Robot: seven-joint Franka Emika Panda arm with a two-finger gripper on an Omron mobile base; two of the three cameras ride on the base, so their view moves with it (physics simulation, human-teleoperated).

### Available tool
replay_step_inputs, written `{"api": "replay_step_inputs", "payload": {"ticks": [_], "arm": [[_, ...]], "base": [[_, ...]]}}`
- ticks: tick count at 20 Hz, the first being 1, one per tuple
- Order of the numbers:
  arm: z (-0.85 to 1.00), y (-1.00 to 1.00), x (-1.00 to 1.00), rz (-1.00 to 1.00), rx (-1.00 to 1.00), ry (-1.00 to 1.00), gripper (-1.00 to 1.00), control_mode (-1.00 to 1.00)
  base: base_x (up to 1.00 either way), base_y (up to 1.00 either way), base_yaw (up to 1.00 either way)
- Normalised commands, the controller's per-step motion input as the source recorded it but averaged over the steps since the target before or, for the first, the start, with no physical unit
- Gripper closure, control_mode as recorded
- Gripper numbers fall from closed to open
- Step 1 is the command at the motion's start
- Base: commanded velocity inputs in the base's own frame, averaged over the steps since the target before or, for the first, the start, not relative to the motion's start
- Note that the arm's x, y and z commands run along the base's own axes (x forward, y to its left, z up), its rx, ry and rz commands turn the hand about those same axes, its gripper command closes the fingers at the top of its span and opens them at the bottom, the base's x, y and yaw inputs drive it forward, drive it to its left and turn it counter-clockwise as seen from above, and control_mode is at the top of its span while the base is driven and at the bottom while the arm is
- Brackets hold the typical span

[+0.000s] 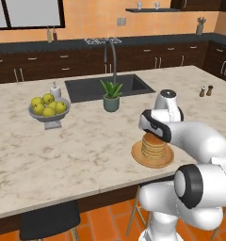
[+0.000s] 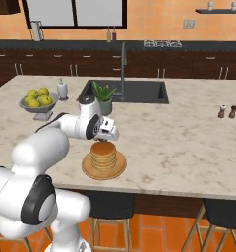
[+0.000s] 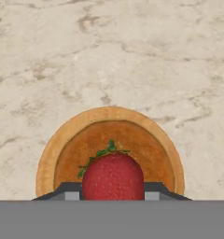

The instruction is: Take the strawberry from the fridge and place it on top of the pancake, located on the dining counter.

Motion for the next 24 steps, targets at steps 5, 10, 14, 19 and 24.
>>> {"api": "replay_step_inputs", "payload": {"ticks": [5, 10, 14, 19, 24], "arm": [[-0.26, 0.0, -0.15, 0.0, 0.0, -0.03, 1.0, -1.0], [-0.15, 0.0, 0.0, 0.0, 0.0, -0.06, 1.0, -1.0], [-0.06, 0.0, 0.11, 0.0, 0.0, -0.02, 1.0, -1.0], [0.0, 0.0, 0.15, 0.0, 0.0, 0.01, 1.0, -1.0], [-0.06, 0.0, 0.0, 0.0, 0.0, 0.12, 1.0, -1.0]], "base": [[0.0, 0.0, 0.0], [0.0, 0.0, 0.0], [0.0, 0.0, 0.0], [0.0, 0.0, 0.0], [0.0, 0.0, 0.0]]}}
